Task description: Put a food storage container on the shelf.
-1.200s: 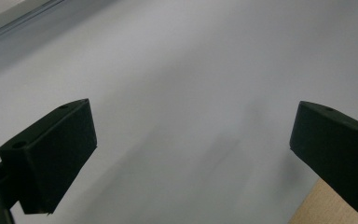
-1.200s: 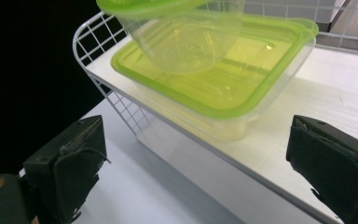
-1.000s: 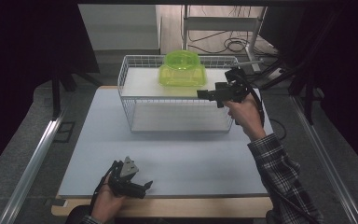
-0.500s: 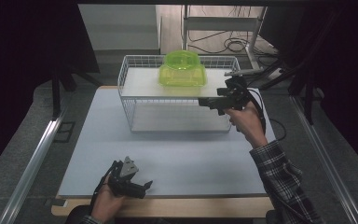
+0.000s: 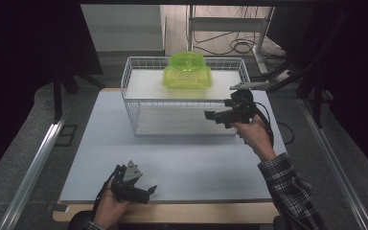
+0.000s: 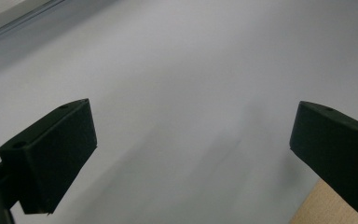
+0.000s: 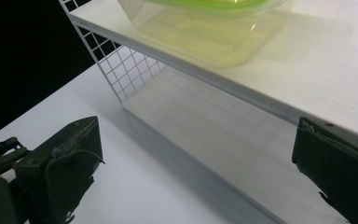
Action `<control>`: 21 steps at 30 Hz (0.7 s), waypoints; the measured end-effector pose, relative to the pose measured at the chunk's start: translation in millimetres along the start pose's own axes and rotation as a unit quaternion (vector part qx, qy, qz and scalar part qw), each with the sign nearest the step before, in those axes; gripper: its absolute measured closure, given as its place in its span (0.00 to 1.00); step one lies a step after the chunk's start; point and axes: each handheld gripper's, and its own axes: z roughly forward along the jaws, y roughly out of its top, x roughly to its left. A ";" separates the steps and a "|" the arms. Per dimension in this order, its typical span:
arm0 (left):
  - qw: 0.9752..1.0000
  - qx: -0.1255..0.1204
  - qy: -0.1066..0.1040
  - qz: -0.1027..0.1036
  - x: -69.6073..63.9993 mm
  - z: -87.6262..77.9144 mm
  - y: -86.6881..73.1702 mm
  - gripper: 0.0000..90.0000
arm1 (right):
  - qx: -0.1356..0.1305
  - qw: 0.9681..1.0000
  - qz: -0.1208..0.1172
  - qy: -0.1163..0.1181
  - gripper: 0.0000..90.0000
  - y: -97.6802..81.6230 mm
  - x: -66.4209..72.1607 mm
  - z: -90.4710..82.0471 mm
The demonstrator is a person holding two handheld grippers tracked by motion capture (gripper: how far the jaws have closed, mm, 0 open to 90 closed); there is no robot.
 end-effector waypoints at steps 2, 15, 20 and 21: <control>1.000 0.001 0.000 0.000 0.1 0.0 -0.1 0.00 | -0.002 1.000 0.000 0.000 0.02 -3.3 0.9 0.8; 1.000 0.002 0.001 0.003 -0.3 0.4 -0.2 0.00 | 0.004 1.000 -0.019 -0.012 0.02 -24.6 7.9 3.3; 1.000 0.002 0.001 0.004 -0.6 0.4 -0.3 0.00 | 0.009 1.000 -0.024 -0.018 0.02 -33.9 10.8 4.5; 1.000 0.003 0.001 0.005 -0.5 0.4 -0.3 0.00 | 0.011 0.999 -0.025 -0.018 0.01 -36.1 10.6 5.3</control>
